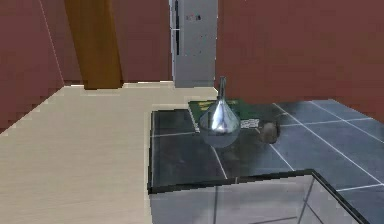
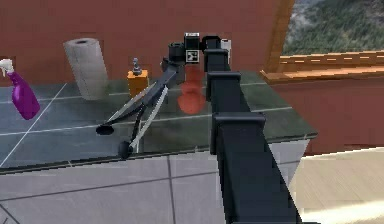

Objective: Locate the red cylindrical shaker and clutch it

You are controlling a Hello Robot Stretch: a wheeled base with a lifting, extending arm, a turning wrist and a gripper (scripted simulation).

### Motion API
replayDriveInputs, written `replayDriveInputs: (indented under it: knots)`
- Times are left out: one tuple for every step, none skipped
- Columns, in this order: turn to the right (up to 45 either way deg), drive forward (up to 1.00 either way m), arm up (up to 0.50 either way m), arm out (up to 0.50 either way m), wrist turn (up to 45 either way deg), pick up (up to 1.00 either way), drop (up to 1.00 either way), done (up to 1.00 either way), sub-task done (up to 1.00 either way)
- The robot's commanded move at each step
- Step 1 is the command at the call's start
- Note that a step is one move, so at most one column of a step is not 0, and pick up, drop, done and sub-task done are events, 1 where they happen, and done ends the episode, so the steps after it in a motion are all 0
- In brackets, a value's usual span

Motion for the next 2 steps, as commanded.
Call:
replayDriveInputs:
  knots:
    - [0.0,0.0,0.0,0.0,45.0,0.0,0.0,0.0,0.0]
    - [0.0,0.0,0.0,0.0,45.0,0.0,0.0,0.0,0.0]
